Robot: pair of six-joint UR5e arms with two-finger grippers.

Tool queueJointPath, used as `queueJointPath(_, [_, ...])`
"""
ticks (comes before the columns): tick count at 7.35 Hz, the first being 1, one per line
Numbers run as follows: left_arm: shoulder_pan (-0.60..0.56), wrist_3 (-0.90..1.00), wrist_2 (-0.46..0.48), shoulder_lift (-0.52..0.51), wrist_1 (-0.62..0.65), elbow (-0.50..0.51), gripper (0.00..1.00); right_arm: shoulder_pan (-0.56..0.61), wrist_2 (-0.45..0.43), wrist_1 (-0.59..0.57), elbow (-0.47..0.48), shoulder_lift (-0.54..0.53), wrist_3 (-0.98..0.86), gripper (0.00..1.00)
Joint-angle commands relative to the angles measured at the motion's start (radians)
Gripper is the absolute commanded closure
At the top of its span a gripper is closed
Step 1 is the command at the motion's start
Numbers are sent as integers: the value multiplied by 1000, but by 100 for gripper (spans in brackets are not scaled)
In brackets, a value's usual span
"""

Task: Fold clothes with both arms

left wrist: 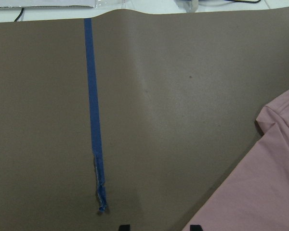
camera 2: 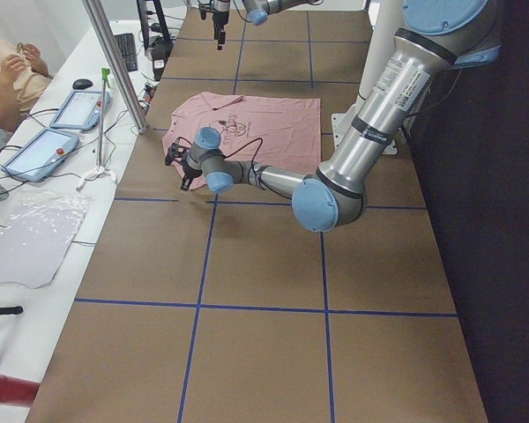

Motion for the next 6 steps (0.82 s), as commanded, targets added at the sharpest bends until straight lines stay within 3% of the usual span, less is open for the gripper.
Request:
queueJointPath(1, [20, -4, 37, -24, -3, 35, 55, 0, -1, 0, 0, -4, 1, 0])
queueJointPath(6, [42, -9, 37, -24, -6, 37, 65, 0, -4, 2, 2, -6, 11, 0])
